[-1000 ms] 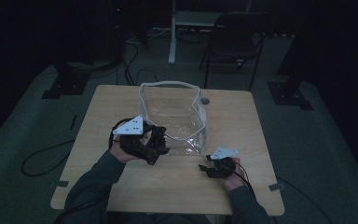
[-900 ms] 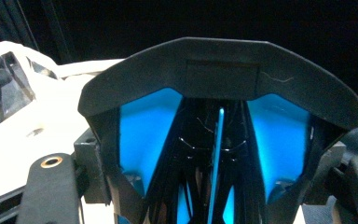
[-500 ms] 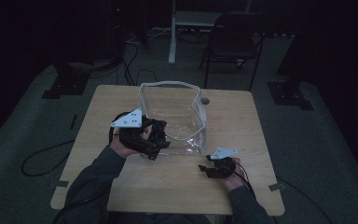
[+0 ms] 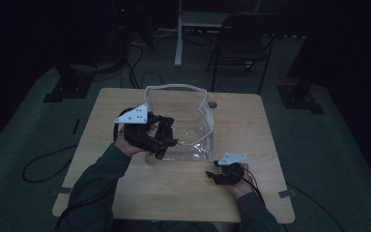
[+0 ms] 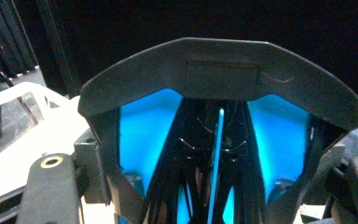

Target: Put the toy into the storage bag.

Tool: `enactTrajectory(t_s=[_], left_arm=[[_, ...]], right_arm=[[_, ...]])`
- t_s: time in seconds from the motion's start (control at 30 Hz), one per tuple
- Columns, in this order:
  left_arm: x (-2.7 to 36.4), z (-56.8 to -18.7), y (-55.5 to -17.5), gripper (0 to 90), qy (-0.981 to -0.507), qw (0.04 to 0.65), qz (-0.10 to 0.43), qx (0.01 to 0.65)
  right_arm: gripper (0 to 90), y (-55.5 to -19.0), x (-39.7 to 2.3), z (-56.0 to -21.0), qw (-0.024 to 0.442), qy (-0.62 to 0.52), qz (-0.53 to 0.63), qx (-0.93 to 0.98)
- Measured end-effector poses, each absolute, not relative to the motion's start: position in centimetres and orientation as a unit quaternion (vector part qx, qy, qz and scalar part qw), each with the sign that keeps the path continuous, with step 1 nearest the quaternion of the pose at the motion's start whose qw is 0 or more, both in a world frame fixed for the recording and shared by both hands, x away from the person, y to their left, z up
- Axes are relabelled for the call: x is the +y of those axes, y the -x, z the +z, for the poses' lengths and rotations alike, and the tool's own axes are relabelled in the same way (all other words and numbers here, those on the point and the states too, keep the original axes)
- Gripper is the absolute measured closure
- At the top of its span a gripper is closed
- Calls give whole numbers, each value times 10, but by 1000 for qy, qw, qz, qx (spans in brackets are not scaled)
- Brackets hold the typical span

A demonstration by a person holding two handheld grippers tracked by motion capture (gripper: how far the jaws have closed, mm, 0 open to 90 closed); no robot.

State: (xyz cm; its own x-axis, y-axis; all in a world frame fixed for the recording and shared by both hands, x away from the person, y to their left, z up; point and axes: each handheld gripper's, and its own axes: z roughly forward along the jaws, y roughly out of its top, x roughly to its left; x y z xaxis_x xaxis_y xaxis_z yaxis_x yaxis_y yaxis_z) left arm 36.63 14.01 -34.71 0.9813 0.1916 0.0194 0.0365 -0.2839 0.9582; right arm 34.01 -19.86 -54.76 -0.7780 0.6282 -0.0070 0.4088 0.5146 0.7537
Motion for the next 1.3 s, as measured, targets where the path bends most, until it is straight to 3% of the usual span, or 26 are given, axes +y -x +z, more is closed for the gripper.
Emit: enactTrajectory(t_s=[1.3], left_arm=[[126,-305,-394,255,-784,614,73,59]], right_arm=[[423,-340,-198,-548,140,-299,390,860]])
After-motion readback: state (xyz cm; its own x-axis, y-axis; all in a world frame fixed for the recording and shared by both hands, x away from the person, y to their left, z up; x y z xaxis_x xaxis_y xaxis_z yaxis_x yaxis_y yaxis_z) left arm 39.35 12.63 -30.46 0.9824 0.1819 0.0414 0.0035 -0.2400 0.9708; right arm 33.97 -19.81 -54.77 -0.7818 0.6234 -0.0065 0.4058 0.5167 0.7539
